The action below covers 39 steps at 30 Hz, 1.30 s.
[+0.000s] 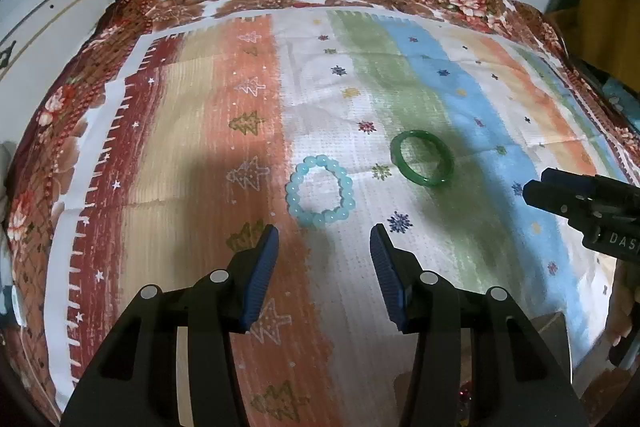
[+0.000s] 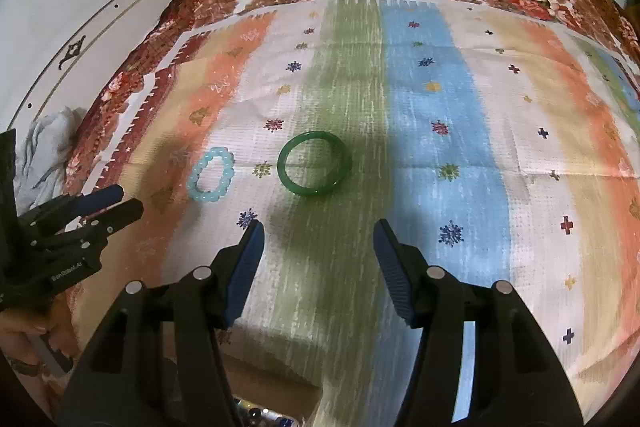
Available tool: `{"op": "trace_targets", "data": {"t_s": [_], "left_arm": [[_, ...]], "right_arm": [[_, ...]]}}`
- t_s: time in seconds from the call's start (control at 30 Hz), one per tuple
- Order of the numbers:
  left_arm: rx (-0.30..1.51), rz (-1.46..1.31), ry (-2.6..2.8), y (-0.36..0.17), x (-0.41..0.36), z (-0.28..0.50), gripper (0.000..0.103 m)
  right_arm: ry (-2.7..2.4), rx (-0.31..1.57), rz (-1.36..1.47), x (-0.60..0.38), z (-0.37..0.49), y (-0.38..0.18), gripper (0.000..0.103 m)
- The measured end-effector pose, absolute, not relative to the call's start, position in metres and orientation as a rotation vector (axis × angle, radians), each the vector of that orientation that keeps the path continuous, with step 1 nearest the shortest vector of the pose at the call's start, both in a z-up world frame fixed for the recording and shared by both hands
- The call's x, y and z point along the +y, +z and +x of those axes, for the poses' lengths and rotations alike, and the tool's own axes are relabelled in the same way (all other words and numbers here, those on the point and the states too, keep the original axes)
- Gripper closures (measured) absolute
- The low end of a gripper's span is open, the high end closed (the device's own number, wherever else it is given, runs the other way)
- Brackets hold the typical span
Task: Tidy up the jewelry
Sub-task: 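Move left tool to light-blue bead bracelet while right tool approaches green jade bangle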
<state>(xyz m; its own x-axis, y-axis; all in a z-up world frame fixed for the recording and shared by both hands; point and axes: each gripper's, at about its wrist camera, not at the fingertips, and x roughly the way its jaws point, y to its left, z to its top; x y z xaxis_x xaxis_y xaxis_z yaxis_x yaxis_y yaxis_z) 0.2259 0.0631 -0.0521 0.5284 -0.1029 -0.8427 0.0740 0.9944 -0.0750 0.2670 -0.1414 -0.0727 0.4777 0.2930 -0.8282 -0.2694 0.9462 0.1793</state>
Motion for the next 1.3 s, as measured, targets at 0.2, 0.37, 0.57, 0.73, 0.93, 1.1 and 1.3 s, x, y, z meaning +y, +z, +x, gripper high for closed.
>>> {"op": "trace_targets", "data": {"t_s": [0.2, 0.37, 0.57, 0.73, 0.93, 1.1, 1.3], "left_arm": [[1.032, -0.025, -0.091, -0.062, 0.070, 0.245, 0.056], [1.051, -0.027, -0.084, -0.072, 0.072, 0.255, 0.056], [1.071, -0.025, -0.086, -0.082, 0.072, 0.265, 0.056], [1.080, -0.025, -0.082, -0.087, 0.073, 0.274, 0.056], [1.101, -0.030, -0.073, -0.097, 0.079, 0.286, 0.056], [1.117, -0.040, -0.075, -0.104, 0.082, 0.294, 0.056], [1.138, -0.033, -0.077, -0.115, 0.081, 0.303, 0.056]], "right_arm": [[0.334, 1.030, 0.014, -0.136, 0.279, -0.083, 0.046], [0.331, 1.040, 0.013, -0.134, 0.290, -0.090, 0.046], [0.329, 1.069, 0.038, -0.133, 0.304, -0.103, 0.046], [0.336, 1.097, 0.100, -0.134, 0.318, -0.114, 0.045], [0.321, 1.112, 0.098, -0.130, 0.334, -0.123, 0.046], [0.308, 1.124, 0.087, -0.125, 0.344, -0.131, 0.046], [0.253, 1.140, 0.034, -0.123, 0.358, -0.143, 0.046]]}}
